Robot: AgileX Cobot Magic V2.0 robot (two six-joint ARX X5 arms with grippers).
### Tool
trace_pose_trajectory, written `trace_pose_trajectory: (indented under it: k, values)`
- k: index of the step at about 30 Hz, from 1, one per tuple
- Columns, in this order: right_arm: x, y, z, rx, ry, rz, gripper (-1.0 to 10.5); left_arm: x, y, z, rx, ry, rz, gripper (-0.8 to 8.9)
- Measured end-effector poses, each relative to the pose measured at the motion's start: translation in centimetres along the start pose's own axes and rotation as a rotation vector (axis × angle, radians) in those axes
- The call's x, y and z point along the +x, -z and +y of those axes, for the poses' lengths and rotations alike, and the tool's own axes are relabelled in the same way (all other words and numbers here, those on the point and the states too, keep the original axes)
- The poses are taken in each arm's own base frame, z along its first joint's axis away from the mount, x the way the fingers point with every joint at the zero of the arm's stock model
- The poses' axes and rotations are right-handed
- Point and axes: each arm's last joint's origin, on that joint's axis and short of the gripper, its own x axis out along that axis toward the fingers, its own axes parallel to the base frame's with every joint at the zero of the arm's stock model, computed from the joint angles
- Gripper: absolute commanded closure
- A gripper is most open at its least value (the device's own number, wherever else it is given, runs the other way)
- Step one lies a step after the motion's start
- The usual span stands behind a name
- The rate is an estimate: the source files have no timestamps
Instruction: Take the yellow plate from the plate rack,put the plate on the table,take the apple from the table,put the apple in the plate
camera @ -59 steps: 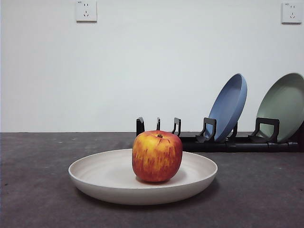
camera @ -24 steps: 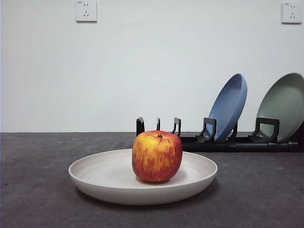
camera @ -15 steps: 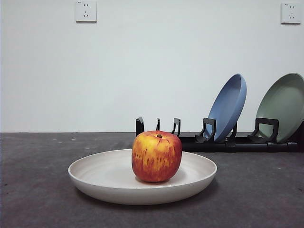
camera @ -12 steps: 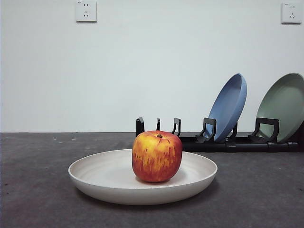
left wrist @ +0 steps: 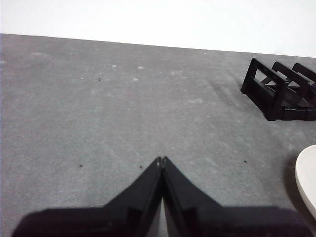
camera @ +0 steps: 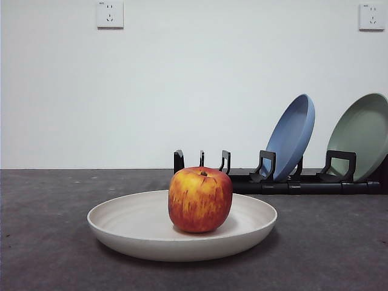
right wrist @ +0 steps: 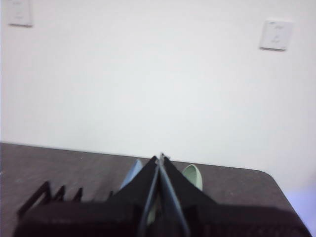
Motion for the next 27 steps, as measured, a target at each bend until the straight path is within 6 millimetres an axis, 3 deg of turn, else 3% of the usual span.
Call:
trace_pose_trajectory:
  k: [11,14,20,27]
  values:
    - [2.5,14.7,1.2,0.085,0.051,0.089,9.5,0.0,0.0,0.0,0.000,0.000,0.000,8.17]
    - [2.8,17.5,1.5,0.097,0.053,0.104,9.5,0.0,0.0,0.0,0.000,0.000,0.000,8.17]
    - [3.2,21.9,2.0,0.105,0.053,0.144,9.5,0.0,0.0,0.0,0.000,0.000,0.000,8.16]
    - [3.7,24.7,2.3,0.122,0.050,0.211,9.5,0.0,0.0,0.0,0.000,0.000,0.000,8.17]
